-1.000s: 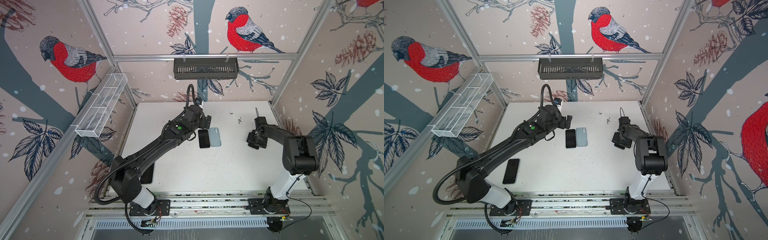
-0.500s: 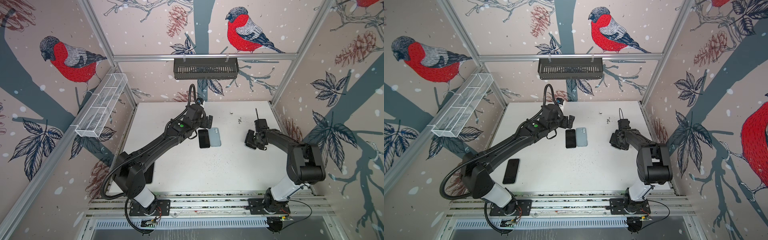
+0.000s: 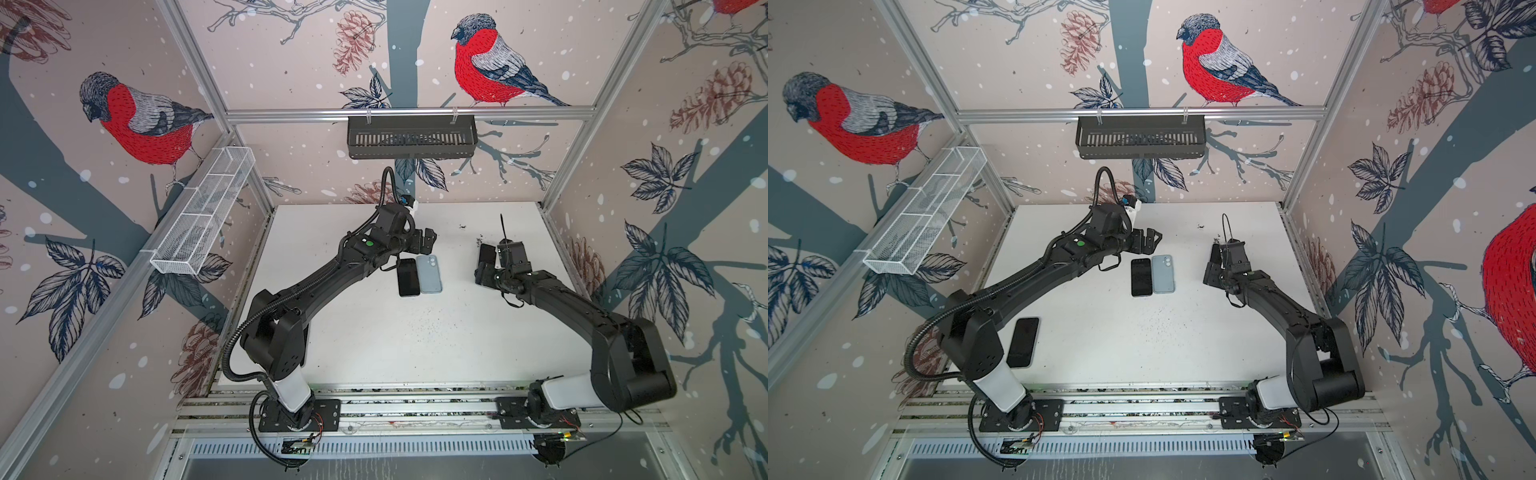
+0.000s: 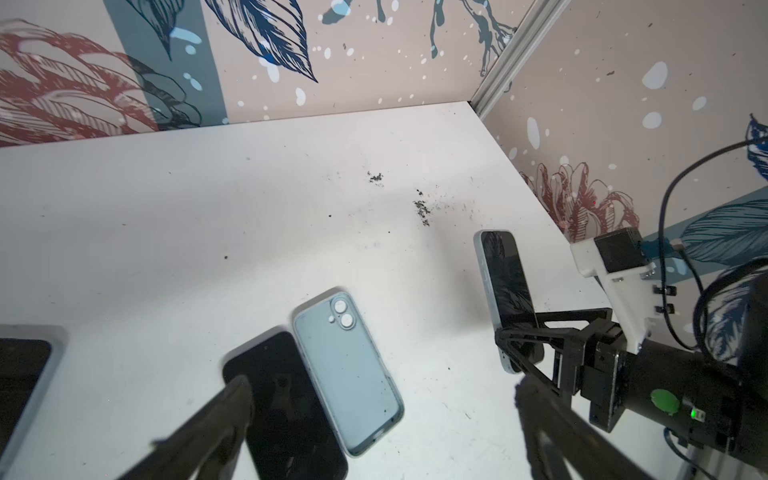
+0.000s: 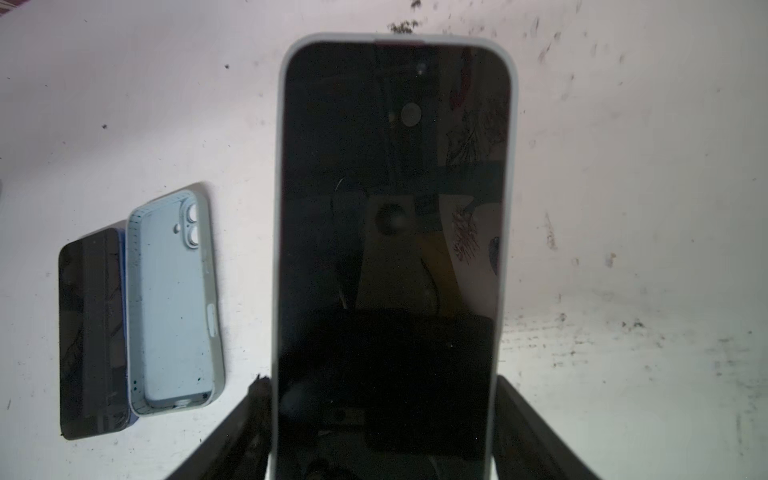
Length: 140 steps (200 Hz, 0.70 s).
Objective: Take the phone out of the phone case
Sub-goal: 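Lift the grasped phone with the right gripper and carry it toward the left gripper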
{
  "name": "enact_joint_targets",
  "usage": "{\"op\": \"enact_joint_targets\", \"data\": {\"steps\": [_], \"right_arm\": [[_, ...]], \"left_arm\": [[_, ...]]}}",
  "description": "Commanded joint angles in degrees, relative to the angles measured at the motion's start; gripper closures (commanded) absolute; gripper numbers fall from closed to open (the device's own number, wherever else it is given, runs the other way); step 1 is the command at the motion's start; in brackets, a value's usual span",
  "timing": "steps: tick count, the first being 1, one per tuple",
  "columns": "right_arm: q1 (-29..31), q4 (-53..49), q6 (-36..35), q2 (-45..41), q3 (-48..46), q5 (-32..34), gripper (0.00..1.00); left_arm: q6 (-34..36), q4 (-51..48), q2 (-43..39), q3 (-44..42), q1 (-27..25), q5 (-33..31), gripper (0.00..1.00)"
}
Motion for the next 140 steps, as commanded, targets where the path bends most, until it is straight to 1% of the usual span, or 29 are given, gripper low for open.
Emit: {"op": "enact_joint_targets", "data": {"steps": [1, 26, 40, 48, 51, 68, 100, 140], "right_arm": [[2.1, 7.7, 0.4, -3.0, -1.6, 1.0, 0.57], [5.3, 10.2, -0.3, -6.2, -3.4, 3.0, 0.58], [6.6, 11.6, -0.4, -8.0, -4.5, 3.4, 0.59], [7.3, 12.4, -0.4, -8.0, -5.1, 3.7, 0.6], [7.6, 12.6, -0.4, -9.4, -5.2, 3.7, 0.61], [9.1, 13.5, -0.5, -10.7, -5.8, 4.5, 0.62], [12.1, 14.3, -0.5, -11.3, -5.6, 4.8, 0.64], [15.8, 14.9, 0.0, -9.9, -4.1, 4.8, 0.65]], "left_arm": [[-3.7, 2.8, 1.4, 1.4, 0.9, 6.4, 0.02], [-7.0, 7.1, 3.7, 2.2, 2.4, 16.4, 0.04], [-9.3, 9.0, 5.4, 2.8, 3.1, 21.2, 0.04], [-10.4, 9.6, 6.4, 3.2, 3.3, 23.0, 0.05], [-10.7, 9.8, 6.7, 3.4, 3.4, 23.5, 0.05], [-11.9, 10.6, 8.1, 4.0, 3.4, 25.7, 0.06], [-12.8, 10.9, 9.8, 5.5, 3.3, 27.9, 0.06], [-13.3, 9.9, 11.3, 6.3, 3.3, 28.5, 0.07]]}}
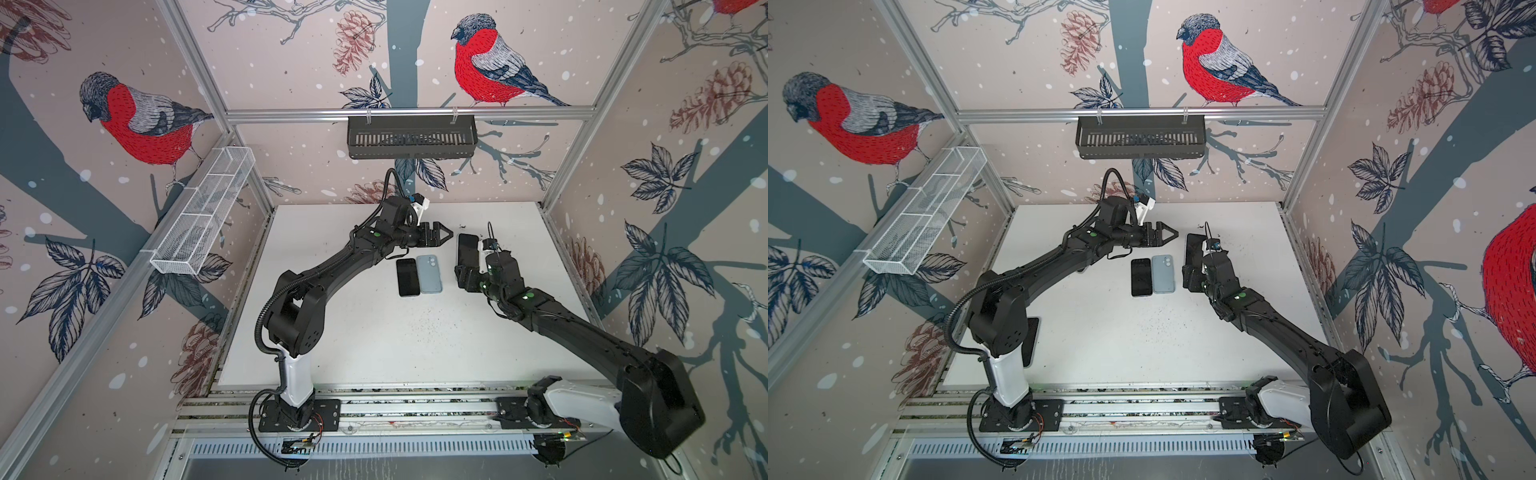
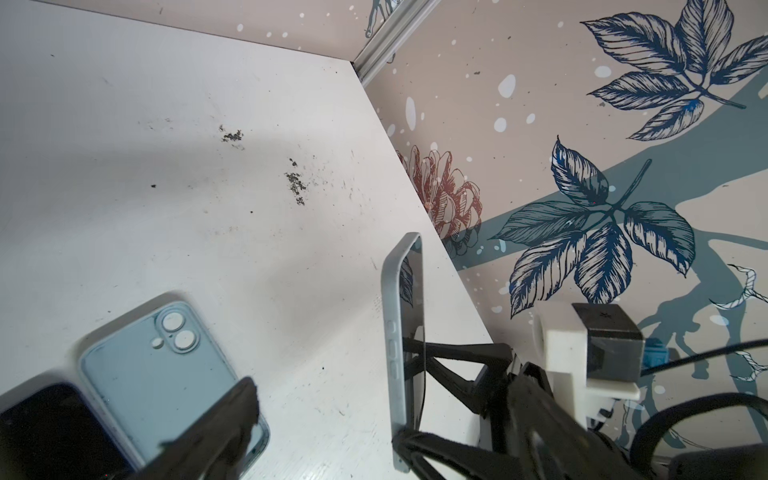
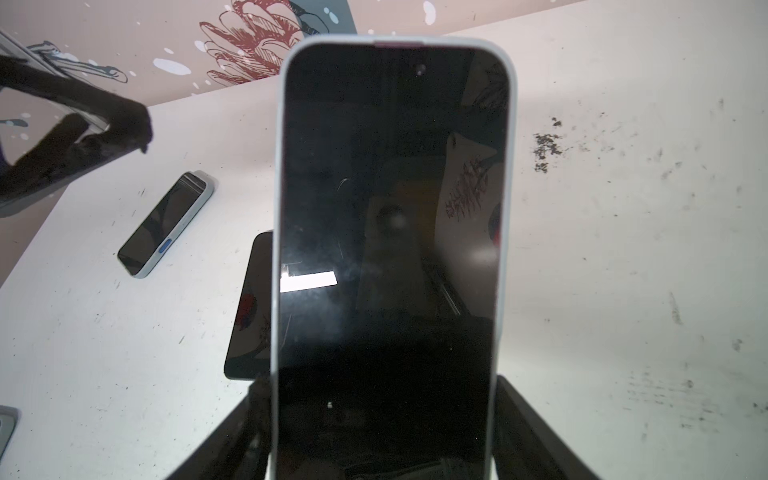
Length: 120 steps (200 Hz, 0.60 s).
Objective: Take the phone out of the phone case
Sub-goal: 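Lift the grasped phone with the right gripper and carry it toward the left gripper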
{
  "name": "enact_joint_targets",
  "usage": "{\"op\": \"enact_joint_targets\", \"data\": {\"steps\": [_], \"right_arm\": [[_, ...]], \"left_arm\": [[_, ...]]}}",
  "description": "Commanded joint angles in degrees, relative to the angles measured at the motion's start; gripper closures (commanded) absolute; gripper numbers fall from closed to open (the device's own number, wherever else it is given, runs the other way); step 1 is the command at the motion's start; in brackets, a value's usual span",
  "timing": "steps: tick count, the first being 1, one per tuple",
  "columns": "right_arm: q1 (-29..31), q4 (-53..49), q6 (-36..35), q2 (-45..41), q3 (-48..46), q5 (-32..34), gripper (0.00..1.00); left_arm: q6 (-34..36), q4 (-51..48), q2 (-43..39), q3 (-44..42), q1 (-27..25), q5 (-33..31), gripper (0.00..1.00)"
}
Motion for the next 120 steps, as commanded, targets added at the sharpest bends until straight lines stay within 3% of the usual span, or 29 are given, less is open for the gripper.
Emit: {"op": "enact_joint_targets", "data": {"steps": [1, 59, 120], "right_arm": [[2.0, 4.4, 0.1, 0.6, 1.3, 1.0, 0.65], [7.0, 4.5, 0.0, 3.6, 4.5, 1.7, 0.67], [8.2, 4.5, 0.5, 4.1, 4.9, 2.8, 0.68]], "left_arm": [[-1.2, 1.8, 0.8, 0.5, 0.0, 1.9, 0.06], [-2.4, 2.5, 1.3, -0.6, 0.1, 2.0, 0.11], [-3.8, 4.5, 1.1, -1.4, 0.4, 4.0, 0.44]]}}
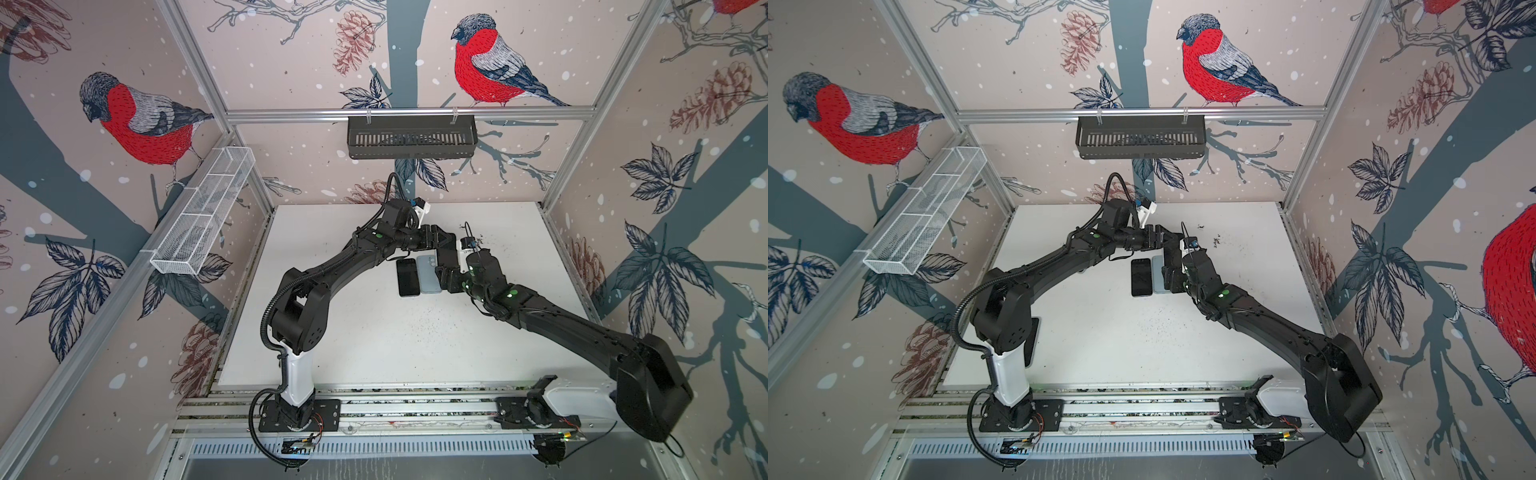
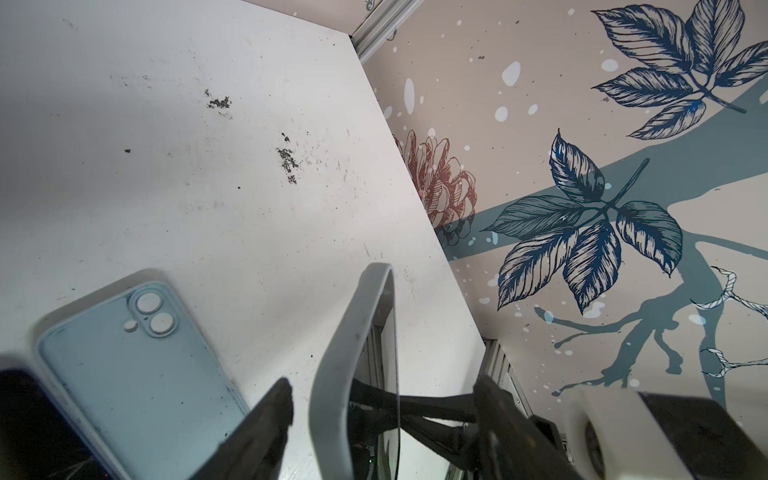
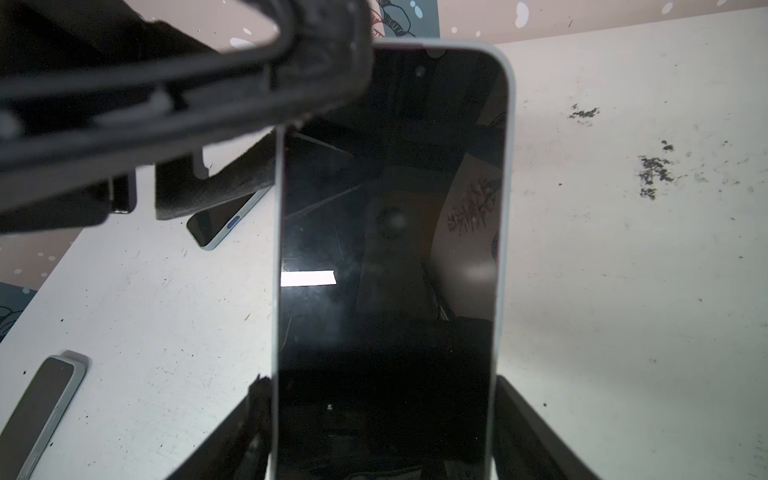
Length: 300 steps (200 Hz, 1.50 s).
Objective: Take the phone out of the phone case
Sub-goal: 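Lift the grasped phone with the right gripper and carry it toward the left gripper, then grasp and raise the phone with the left gripper while the right gripper releases and withdraws, then hold the phone upright with the left gripper while the right gripper approaches its lower edge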
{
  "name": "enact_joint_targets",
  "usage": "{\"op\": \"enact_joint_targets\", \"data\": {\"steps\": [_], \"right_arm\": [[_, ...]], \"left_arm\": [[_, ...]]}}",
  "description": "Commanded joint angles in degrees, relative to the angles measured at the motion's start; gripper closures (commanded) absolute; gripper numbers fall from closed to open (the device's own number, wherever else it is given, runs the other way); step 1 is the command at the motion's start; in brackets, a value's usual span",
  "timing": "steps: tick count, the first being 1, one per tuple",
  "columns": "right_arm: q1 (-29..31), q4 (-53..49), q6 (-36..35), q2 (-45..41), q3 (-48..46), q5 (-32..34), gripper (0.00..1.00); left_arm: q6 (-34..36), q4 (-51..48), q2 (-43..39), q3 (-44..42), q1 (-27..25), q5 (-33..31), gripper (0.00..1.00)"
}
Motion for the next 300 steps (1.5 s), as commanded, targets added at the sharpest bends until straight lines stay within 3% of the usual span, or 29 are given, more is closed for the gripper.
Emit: {"op": "enact_joint_targets", "data": {"steps": [1, 78, 111, 147, 159, 171, 179, 195, 250, 300], "right_arm": [[0.1, 3.4, 0.4, -0.2, 0.3, 1.6, 0.68], [0.9, 3.6, 0.1, -0.8, 0.1, 2.1, 0.7], [1.3, 3.7, -0.1, -0.8, 0.1, 2.6, 0.71], [1.4, 4.0, -0.4, -0.9, 0.1, 2.7, 0.7], [1.5, 4.2, -0.4, -1.0, 0.0, 2.8, 0.61], [1.6, 4.2, -0.2, -1.1, 0.1, 2.9, 0.36], [1.4, 4.1, 0.2, -1.2, 0.2, 3.0, 0.24], [1.2, 4.1, 1.2, -1.8, 0.2, 2.6, 0.13], [-4.0, 7.4, 7.7, -6.4, -1.3, -8.4, 0.05], [-7.2, 25.3, 18.7, -10.1, -6.2, -20.0, 0.0]], "left_arm": [[-1.1, 3.4, -0.3, -0.6, 0.3, 1.9, 0.44], [-1.1, 3.6, 0.0, -0.8, 0.4, 3.4, 0.73], [-1.3, 3.7, -0.3, -1.0, 0.8, 4.0, 0.92], [-1.3, 3.6, -0.9, -0.9, 1.3, 4.5, 0.99], [-1.5, 3.6, -1.3, -0.7, 1.5, 4.5, 1.0], [-1.8, 3.6, -1.7, -0.5, 1.9, 4.2, 1.0], [-2.1, 3.6, -2.2, -0.3, 2.4, 3.7, 1.0], [-3.6, 4.1, -3.4, 0.1, 4.1, 2.4, 1.0], [-10.1, 10.7, -9.7, 0.0, 11.6, -2.7, 1.0], [-23.9, 26.3, -12.8, -3.8, 14.6, -3.3, 1.0]]}}
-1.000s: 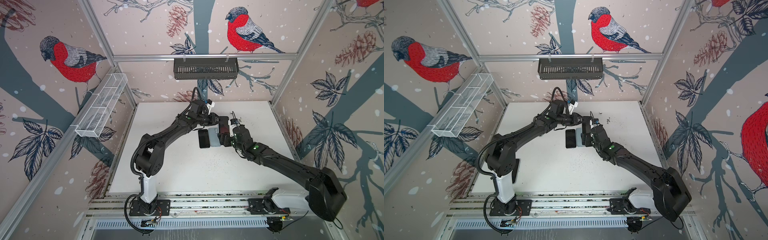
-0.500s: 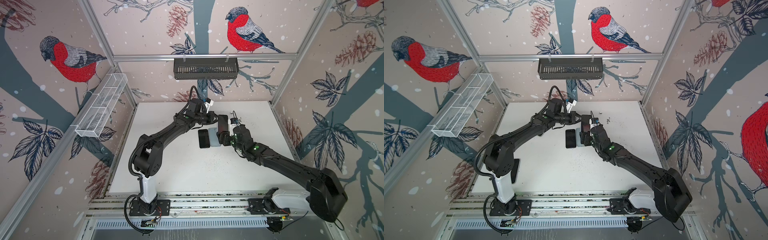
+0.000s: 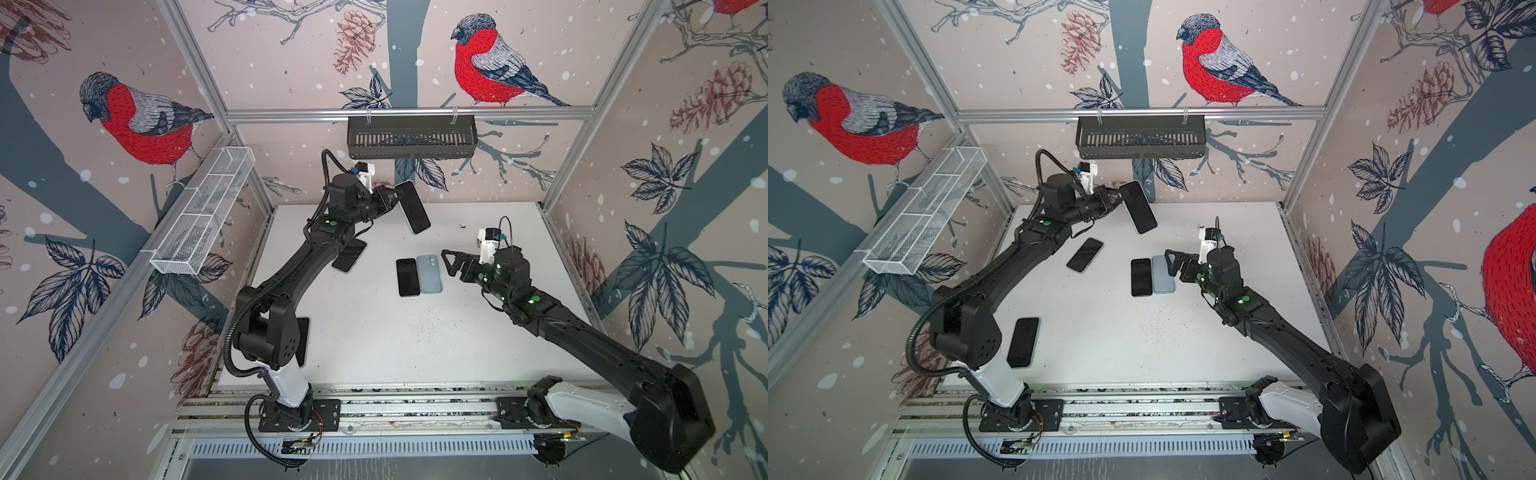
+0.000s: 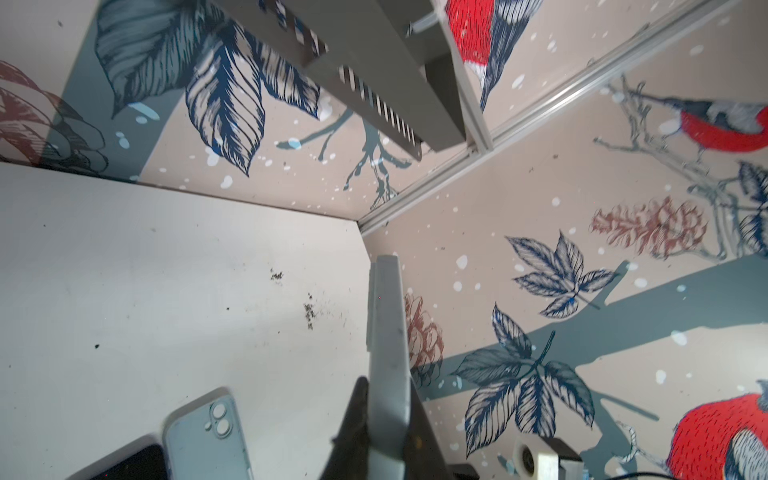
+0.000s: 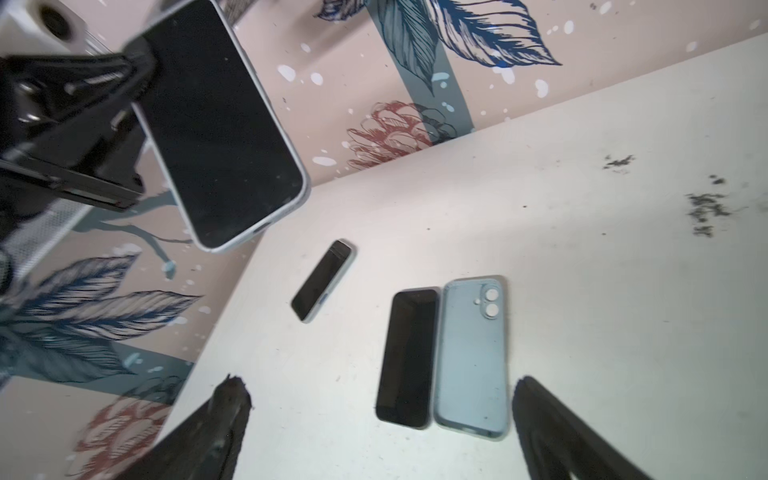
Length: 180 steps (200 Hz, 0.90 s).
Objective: Take the phone out of the phone case
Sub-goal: 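Hold the phone upright with the left gripper while the right gripper approaches its lower edge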
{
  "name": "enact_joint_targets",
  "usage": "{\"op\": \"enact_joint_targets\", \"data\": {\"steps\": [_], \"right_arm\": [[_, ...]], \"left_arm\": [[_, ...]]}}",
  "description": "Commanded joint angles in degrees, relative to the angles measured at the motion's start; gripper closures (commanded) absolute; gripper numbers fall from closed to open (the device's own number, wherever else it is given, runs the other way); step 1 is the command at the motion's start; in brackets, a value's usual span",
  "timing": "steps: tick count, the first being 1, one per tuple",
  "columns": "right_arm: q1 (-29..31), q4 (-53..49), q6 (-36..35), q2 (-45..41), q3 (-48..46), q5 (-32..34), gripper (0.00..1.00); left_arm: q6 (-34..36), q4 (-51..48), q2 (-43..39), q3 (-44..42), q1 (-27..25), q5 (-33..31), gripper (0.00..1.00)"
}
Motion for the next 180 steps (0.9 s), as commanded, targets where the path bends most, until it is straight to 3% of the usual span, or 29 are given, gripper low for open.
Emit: {"op": "enact_joint_targets", "data": {"steps": [1, 39, 69, 122, 180], "right_arm": [[-0.6, 13.4, 7.6, -0.5, -1.6, -7.9, 0.0], [-1.1, 28.9, 16.9, 5.0, -0.2, -19.6, 0.0], [-1.1, 41.3, 24.6, 10.8, 0.7, -22.7, 0.06], [-0.8, 48.6, 29.8, 18.1, 5.5, -25.3, 0.26], [-0.6, 52.0, 32.5, 21.7, 7.6, -26.1, 0.41]], "left_arm": [[-9.9, 14.3, -1.2, -1.2, 0.4, 0.0, 1.0], [-18.8, 24.6, -2.1, -4.2, 0.3, -1.1, 1.0], [-22.1, 29.7, -2.4, -6.4, 0.3, -0.9, 1.0], [-23.8, 32.6, -3.8, -9.5, 0.4, -1.2, 1.0], [-25.1, 34.7, -4.2, -11.2, 0.3, -1.3, 1.0]]}}
